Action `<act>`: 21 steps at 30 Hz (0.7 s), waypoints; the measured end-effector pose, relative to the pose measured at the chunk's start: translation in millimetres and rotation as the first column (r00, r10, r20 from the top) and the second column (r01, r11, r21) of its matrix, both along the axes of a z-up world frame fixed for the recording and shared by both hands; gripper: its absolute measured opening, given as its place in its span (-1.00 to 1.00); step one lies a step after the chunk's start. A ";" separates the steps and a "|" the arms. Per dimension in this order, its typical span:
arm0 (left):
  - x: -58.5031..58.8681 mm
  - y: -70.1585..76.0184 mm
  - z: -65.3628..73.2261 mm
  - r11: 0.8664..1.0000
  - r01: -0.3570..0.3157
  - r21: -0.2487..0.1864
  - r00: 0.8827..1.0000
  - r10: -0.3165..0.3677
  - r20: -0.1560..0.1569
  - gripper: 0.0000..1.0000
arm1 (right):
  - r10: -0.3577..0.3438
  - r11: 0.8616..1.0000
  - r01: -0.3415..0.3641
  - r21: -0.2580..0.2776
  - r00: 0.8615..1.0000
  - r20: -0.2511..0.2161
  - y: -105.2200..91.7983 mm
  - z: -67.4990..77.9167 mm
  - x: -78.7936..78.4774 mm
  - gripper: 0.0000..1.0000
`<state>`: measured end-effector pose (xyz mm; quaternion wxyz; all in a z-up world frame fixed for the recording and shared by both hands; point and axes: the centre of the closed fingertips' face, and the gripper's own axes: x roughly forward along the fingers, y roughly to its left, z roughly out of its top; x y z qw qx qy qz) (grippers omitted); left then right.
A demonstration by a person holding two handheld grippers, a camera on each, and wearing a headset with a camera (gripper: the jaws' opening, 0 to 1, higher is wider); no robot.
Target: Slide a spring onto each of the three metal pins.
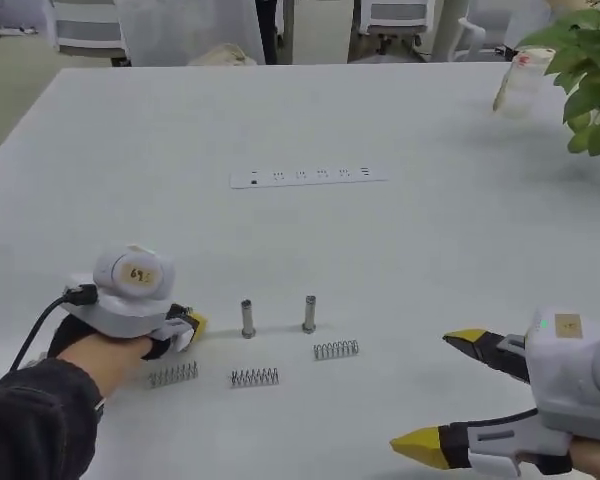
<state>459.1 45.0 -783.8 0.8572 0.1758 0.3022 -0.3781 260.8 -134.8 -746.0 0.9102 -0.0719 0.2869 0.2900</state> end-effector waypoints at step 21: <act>2.5 -1.3 -0.9 0.999 0.029 0.032 1.000 -0.030 0.006 -1.00 | -0.001 1.000 0.001 0.004 1.000 0.001 -0.1 -0.1 0.9 0.70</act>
